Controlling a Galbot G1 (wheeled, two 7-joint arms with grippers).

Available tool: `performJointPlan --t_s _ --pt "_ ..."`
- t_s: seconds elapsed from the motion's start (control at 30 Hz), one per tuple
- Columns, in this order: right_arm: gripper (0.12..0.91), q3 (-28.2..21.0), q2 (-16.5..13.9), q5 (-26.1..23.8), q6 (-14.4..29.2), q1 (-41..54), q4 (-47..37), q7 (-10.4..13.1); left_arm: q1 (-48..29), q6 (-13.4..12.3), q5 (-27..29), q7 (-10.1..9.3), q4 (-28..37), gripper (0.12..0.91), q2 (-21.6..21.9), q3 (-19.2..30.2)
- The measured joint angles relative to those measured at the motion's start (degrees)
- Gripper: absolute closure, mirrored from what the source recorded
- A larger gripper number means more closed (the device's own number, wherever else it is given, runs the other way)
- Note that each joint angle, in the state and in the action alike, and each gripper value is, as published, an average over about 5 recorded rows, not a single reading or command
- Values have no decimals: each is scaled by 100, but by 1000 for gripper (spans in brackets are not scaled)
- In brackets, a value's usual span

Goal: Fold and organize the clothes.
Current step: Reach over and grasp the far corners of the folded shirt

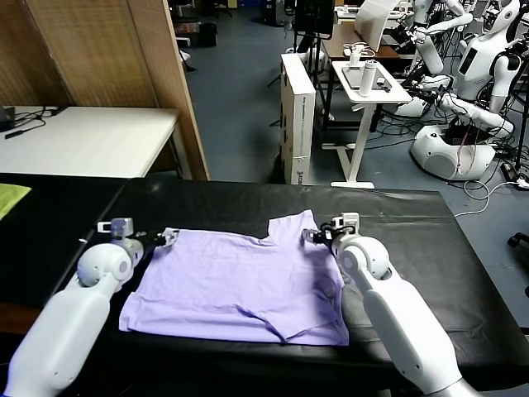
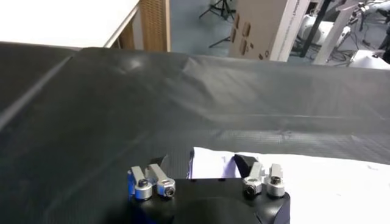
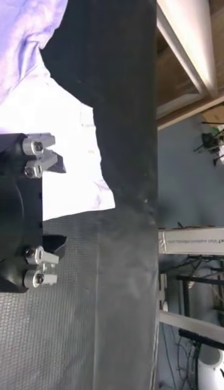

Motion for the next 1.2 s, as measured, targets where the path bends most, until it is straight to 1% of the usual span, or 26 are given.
performJointPlan --t_s 0.13,0.23,0.33,0.43,0.53,0.63,0.73,0.83,0.87,0.97,1.0,1.07,1.2 --pt "274 0 44 -32 0 9 -43 -16 -53 8 -28 1 27 239 -8 30" --pt "293 0 61 -38 0 22 -64 -29 -82 8 -39 1 46 255 -21 45" --pt "333 0 71 -43 1 37 -87 -37 -90 9 -58 0 49 306 -26 48" --pt "388 1 81 -50 2 40 -110 -40 -90 10 -70 -1 49 408 -25 49" --pt "432 9 89 -64 4 27 -128 -45 -82 7 -70 -2 52 532 -24 48" --pt "478 19 93 -72 6 7 -135 -47 -72 3 -69 1 56 623 -26 48" --pt "552 28 94 -74 6 -3 -128 -48 -63 2 -69 8 56 684 -30 47" --pt "677 33 93 -73 4 -6 -118 -51 -57 2 -68 19 52 741 -32 48" --pt "732 34 91 -73 3 -8 -114 -54 -58 2 -69 22 51 754 -32 49" --pt "842 33 89 -80 0 -17 -106 -72 -62 3 -69 27 41 789 -32 53" --pt "864 32 89 -89 -1 -22 -103 -81 -63 4 -69 28 35 797 -31 54" --pt "885 32 89 -113 -1 -36 -96 -96 -64 4 -69 29 27 807 -30 55" --pt "886 51 82 -130 -2 -79 -32 -124 -59 1 -69 29 10 822 -30 52"
